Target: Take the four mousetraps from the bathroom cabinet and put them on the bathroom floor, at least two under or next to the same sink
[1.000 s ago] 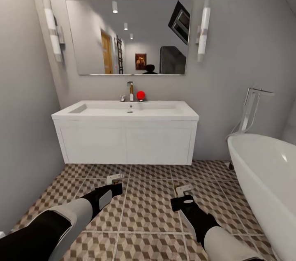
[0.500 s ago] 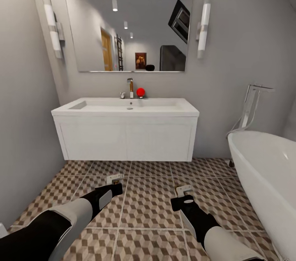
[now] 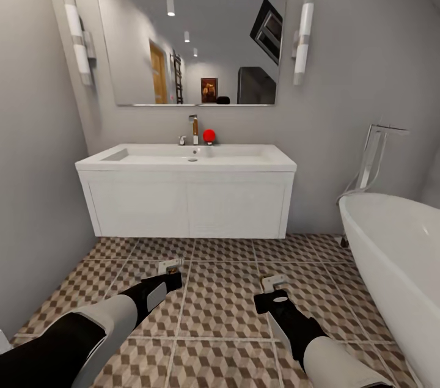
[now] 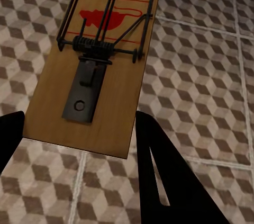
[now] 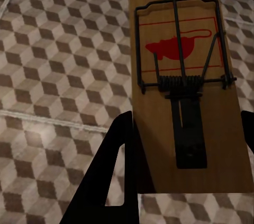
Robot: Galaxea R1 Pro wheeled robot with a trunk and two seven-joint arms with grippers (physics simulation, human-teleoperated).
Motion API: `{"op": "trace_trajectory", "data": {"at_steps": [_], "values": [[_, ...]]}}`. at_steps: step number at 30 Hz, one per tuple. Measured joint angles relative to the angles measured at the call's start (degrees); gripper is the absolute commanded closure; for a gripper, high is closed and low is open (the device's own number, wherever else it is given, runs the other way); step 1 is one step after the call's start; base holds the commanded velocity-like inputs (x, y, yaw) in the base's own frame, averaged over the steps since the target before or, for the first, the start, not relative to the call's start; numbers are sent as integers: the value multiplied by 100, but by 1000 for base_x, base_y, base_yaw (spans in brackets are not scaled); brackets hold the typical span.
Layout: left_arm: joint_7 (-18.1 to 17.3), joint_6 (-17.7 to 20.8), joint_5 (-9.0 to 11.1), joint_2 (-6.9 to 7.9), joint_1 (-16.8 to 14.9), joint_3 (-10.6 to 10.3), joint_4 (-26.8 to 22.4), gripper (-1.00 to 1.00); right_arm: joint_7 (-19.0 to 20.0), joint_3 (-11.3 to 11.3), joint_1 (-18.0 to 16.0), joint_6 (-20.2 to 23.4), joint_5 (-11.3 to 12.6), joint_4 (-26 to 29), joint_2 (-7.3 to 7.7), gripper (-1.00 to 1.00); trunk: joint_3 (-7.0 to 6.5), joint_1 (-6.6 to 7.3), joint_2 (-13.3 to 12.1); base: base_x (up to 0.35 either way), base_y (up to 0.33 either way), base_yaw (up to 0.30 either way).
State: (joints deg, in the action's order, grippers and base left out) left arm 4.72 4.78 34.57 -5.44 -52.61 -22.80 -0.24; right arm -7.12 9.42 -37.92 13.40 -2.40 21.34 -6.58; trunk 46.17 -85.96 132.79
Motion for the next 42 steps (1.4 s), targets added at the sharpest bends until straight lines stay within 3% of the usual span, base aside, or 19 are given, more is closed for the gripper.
{"op": "trace_trajectory", "data": {"at_steps": [14,38,42], "values": [[-14,-8,-12,0,0,-9,0,100,0,0,2,-14,0,0,4,100,0,0,0,267,0,0],[-32,-8,-12,-4,0,-9,0,100,0,0,3,-27,0,0,4,100,0,-1,0,11,0,0],[-17,-7,-12,-6,0,-8,0,100,0,0,3,-27,1,0,8,100,72,-89,159,0,0,0]]}}
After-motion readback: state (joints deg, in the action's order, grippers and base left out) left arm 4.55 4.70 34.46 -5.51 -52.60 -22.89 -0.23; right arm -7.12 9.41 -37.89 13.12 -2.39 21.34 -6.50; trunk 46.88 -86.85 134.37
